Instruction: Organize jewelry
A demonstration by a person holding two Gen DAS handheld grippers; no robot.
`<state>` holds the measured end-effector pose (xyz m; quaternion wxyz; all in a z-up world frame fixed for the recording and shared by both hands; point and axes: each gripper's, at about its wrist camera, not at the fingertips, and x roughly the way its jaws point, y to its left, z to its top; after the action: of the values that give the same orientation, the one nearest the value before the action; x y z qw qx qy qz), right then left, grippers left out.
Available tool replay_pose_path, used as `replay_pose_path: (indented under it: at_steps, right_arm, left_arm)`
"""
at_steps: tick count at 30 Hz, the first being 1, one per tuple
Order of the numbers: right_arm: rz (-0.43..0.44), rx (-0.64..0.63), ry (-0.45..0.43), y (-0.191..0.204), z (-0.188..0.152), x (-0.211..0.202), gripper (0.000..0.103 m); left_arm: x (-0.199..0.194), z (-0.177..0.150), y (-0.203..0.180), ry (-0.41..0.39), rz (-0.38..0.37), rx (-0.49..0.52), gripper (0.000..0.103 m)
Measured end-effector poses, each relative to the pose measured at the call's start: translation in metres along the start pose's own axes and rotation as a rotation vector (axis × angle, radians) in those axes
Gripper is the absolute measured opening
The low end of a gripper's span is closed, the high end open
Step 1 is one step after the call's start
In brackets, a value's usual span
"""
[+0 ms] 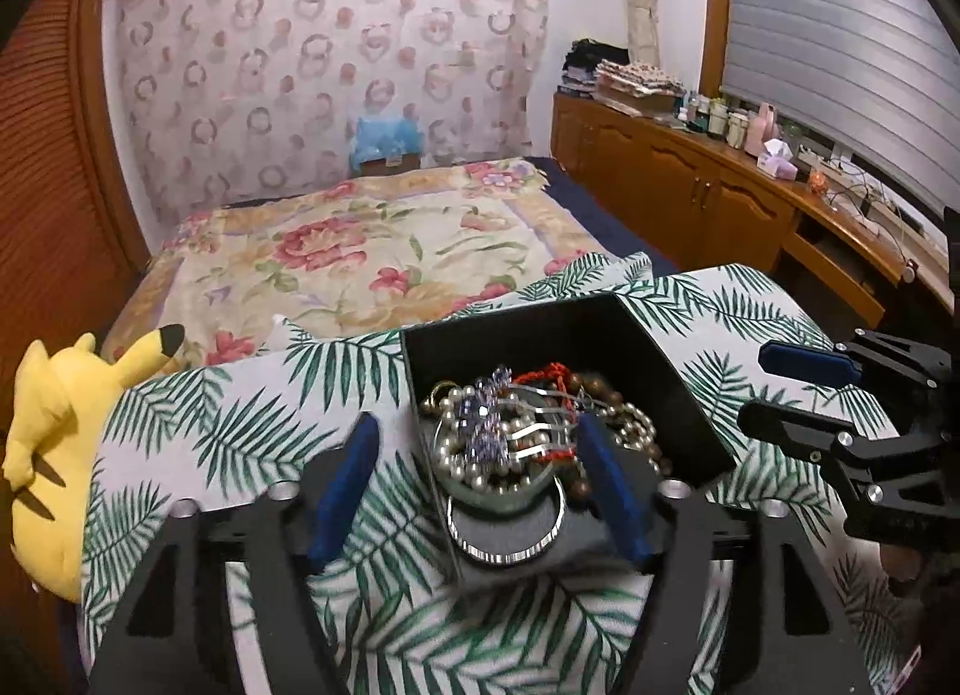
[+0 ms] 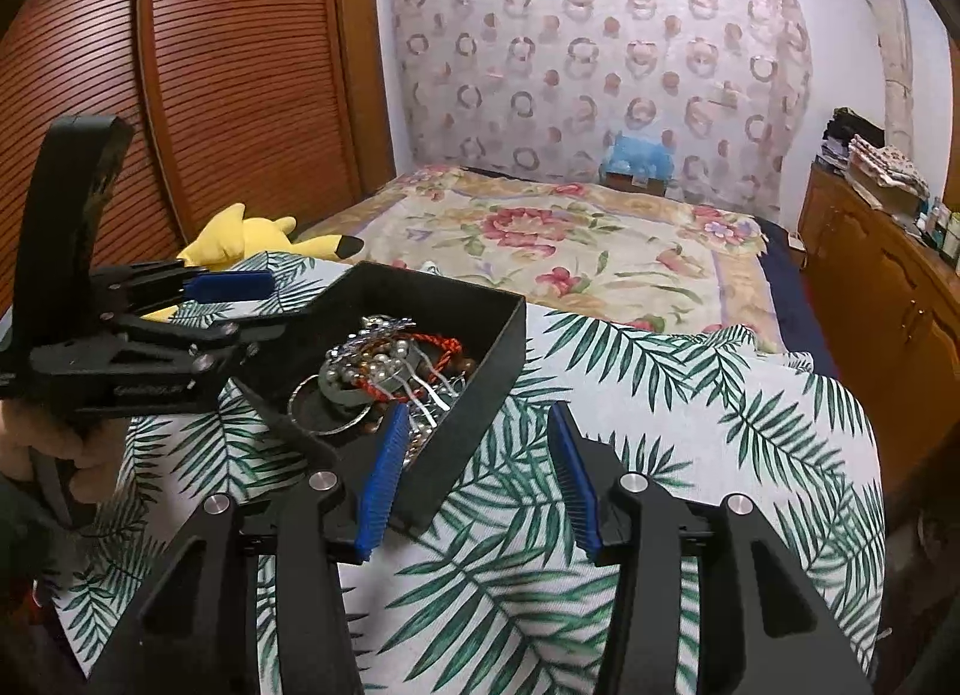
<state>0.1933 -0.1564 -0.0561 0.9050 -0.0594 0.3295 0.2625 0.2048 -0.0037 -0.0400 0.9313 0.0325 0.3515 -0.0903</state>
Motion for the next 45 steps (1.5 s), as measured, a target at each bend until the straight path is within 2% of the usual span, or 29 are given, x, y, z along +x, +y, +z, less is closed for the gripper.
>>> replay_pose_path:
  at_steps: [1, 3, 8, 11, 14, 16, 21, 31, 45]
  right_arm:
    - [0.0, 0.003, -0.006, 0.002, -0.002, -0.003, 0.05]
    - [-0.002, 0.009, -0.013, 0.007, -0.005, -0.008, 0.052]
    - [-0.038, 0.036, -0.042, 0.015, -0.012, -0.025, 0.068]
    - [-0.057, 0.075, -0.055, 0.015, -0.01, -0.036, 0.073]
    - [-0.097, 0.087, -0.086, 0.018, -0.011, -0.049, 0.082]
    - [-0.11, 0.096, -0.107, 0.019, -0.011, -0.059, 0.09]
    - [-0.121, 0.113, -0.156, 0.023, -0.012, -0.079, 0.1]
    - [-0.148, 0.123, -0.195, 0.037, -0.022, -0.102, 0.1]
    - [-0.162, 0.118, -0.213, 0.046, -0.029, -0.108, 0.1]
  left_arm:
    - [-0.005, -0.003, -0.001, -0.002, 0.007, 0.004, 0.072]
    - [-0.014, -0.007, -0.003, -0.007, 0.019, 0.009, 0.082]
    - [-0.037, -0.016, -0.002, -0.027, 0.032, -0.005, 0.094]
    - [-0.05, -0.02, -0.001, -0.04, 0.034, -0.028, 0.095]
    - [-0.068, -0.024, 0.001, -0.072, 0.04, -0.054, 0.095]
    - [-0.077, -0.027, 0.001, -0.089, 0.063, -0.056, 0.095]
    - [-0.096, -0.032, -0.003, -0.116, 0.089, -0.049, 0.095]
    - [-0.114, -0.05, -0.004, -0.133, 0.111, -0.088, 0.095]
    - [-0.124, -0.052, -0.005, -0.156, 0.123, -0.093, 0.095]
